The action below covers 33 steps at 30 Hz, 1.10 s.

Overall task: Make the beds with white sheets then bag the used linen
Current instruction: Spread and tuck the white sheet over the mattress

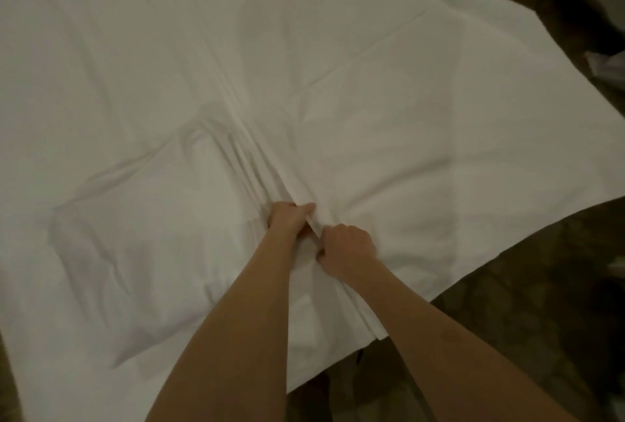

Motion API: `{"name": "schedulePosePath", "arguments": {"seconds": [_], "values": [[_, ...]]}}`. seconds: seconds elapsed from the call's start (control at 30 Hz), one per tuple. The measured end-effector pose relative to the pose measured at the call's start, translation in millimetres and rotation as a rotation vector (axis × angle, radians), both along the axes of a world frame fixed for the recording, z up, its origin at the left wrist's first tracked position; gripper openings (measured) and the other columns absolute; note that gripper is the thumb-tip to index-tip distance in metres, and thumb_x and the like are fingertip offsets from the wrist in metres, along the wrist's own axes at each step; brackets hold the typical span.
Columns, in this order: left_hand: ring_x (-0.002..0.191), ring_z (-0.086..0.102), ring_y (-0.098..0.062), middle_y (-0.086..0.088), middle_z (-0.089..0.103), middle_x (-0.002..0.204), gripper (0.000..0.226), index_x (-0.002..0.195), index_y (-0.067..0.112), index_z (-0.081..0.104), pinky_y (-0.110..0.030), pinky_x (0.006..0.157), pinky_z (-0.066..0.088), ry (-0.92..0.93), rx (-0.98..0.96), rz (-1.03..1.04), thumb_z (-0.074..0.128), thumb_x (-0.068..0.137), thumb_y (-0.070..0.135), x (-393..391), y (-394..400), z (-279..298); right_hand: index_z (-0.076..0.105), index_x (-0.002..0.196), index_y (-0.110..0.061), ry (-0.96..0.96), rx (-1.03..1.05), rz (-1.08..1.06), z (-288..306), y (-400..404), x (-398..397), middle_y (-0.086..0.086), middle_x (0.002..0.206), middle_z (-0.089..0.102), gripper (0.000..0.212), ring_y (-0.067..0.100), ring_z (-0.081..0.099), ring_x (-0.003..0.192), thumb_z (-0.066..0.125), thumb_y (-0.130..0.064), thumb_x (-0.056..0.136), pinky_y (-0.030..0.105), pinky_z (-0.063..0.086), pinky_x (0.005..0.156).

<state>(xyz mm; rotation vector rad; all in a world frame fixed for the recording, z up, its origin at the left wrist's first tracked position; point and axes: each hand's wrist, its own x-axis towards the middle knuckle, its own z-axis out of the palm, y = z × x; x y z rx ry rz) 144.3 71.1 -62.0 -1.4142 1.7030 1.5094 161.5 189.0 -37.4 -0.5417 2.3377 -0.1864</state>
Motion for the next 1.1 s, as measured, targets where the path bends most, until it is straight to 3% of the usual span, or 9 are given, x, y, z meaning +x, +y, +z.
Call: {"name": "schedulePosePath", "arguments": {"seconds": [0.2,0.4,0.5,0.57,0.63,0.77,0.9,1.0,1.1], "values": [[0.075,0.065,-0.026,-0.018,0.068,0.093,0.008,0.089,-0.001,0.065,-0.036,0.076,0.057,0.049,0.095,-0.004,0.07,0.086,0.006,17.5,23.1,8.0,0.055,0.119,-0.012,-0.037,0.088,0.047,4.5,22.7,12.7,0.006,0.116,0.06,0.028,0.025,0.06,0.108,0.049,-0.024,0.095,0.032,0.046,0.082],[0.07,0.065,-0.023,-0.015,0.067,0.082,0.018,0.077,0.005,0.065,-0.029,0.064,0.056,0.015,0.152,0.034,0.065,0.091,0.015,66.0,51.1,2.6,0.052,0.102,-0.013,-0.135,-0.058,-0.033,5.8,44.9,33.6,0.01,0.108,0.061,0.012,0.028,0.059,0.098,0.05,-0.018,0.091,0.029,0.039,0.073],[0.074,0.069,-0.018,-0.01,0.072,0.08,0.016,0.083,0.007,0.069,-0.024,0.065,0.056,0.122,0.141,0.157,0.061,0.094,0.014,92.1,58.3,4.0,0.052,0.103,-0.013,-0.167,-0.041,-0.021,4.5,48.9,47.9,0.009,0.109,0.06,0.014,0.028,0.058,0.099,0.05,-0.01,0.089,0.03,0.04,0.075],[0.07,0.07,-0.012,-0.004,0.073,0.077,0.014,0.085,0.011,0.07,-0.02,0.062,0.056,0.213,0.118,0.318,0.06,0.094,0.011,98.5,58.6,7.5,0.045,0.088,-0.015,-0.191,-0.045,-0.061,1.6,51.0,51.6,0.009,0.102,0.058,0.009,0.026,0.054,0.09,0.051,-0.009,0.088,0.028,0.037,0.07],[0.073,0.071,-0.012,-0.005,0.074,0.082,0.011,0.093,0.008,0.07,-0.02,0.063,0.056,0.222,0.149,0.408,0.06,0.094,0.011,108.1,59.5,6.7,0.035,0.073,-0.019,-0.267,-0.049,-0.057,-3.5,52.6,52.8,0.003,0.085,0.049,0.025,0.021,0.046,0.081,0.053,-0.009,0.087,0.025,0.033,0.062],[0.086,0.073,-0.017,-0.009,0.075,0.094,0.019,0.102,0.005,0.069,-0.024,0.071,0.053,0.123,0.279,0.266,0.062,0.093,0.021,131.3,54.3,11.3,0.045,0.08,-0.018,-0.487,-0.081,-0.032,-2.6,52.4,49.9,-0.002,0.08,0.048,0.016,0.019,0.052,0.079,0.061,-0.014,0.084,0.023,0.041,0.063],[0.09,0.071,-0.018,-0.011,0.073,0.101,0.012,0.103,0.004,0.065,-0.026,0.077,0.054,0.18,0.37,0.482,0.059,0.091,0.006,145.8,14.3,19.4,0.058,0.084,-0.014,-0.438,-0.259,-0.33,-2.4,40.2,38.6,0.003,0.085,0.064,0.008,0.02,0.064,0.078,0.061,-0.022,0.085,0.033,0.054,0.074],[0.095,0.068,-0.019,-0.013,0.07,0.107,0.015,0.102,0.001,0.065,-0.038,0.093,0.051,0.236,0.424,0.629,0.058,0.088,0.0,157.5,-22.3,25.7,0.061,0.08,-0.013,-0.388,-0.429,-0.656,5.5,10.7,23.0,0.006,0.078,0.069,0.013,0.017,0.065,0.066,0.058,-0.021,0.09,0.033,0.054,0.067],[0.101,0.068,-0.023,-0.01,0.073,0.098,0.041,0.081,0.004,0.074,-0.045,0.098,0.05,0.334,0.561,0.656,0.093,0.047,0.015,170.8,-51.9,28.9,0.061,0.09,-0.015,-0.486,-0.576,-0.878,15.2,-26.8,5.2,0.001,0.088,0.067,0.027,0.014,0.063,0.076,0.057,-0.041,0.092,0.03,0.049,0.068]]}}
